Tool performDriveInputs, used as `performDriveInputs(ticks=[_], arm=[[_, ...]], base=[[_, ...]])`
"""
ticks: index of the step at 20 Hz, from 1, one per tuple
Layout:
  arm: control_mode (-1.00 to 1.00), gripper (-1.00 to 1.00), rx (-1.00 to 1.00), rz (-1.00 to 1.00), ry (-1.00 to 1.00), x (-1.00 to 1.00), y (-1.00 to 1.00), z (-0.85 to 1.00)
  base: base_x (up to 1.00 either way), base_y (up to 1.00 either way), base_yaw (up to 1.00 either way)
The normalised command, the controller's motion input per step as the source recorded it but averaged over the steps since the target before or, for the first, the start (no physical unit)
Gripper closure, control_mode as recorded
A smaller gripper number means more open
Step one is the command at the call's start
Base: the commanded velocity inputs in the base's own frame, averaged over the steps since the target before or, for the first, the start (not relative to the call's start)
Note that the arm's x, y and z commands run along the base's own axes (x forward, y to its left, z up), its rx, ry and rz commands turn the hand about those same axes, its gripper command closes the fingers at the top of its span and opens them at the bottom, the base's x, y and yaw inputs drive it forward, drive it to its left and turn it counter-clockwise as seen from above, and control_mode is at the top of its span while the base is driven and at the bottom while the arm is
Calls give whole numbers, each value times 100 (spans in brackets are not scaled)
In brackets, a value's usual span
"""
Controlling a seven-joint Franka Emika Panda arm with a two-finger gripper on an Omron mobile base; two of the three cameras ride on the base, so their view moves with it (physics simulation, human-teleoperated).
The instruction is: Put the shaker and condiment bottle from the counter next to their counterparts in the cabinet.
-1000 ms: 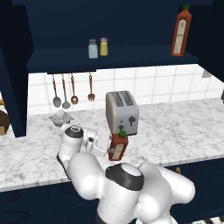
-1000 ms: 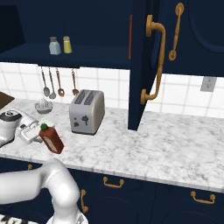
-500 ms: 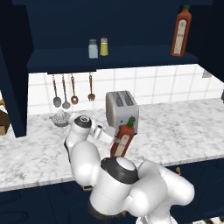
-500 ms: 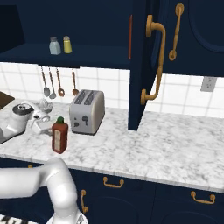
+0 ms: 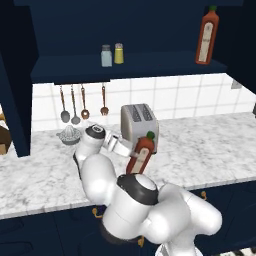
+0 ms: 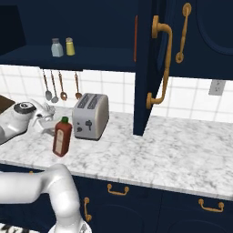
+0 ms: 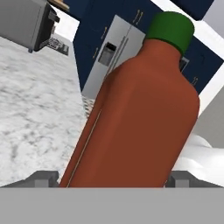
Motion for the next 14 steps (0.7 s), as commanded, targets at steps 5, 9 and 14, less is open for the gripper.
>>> performDriveInputs(ticks=[5,9,14], arm=[[-100,100,-3,4,0,-6,0,66],[-100,100,0,18,0,-32,-2,51],[-100,100,-8,33,-4,-66,-9,29]], base=[[0,0,0],[0,0,0],[0,0,0]])
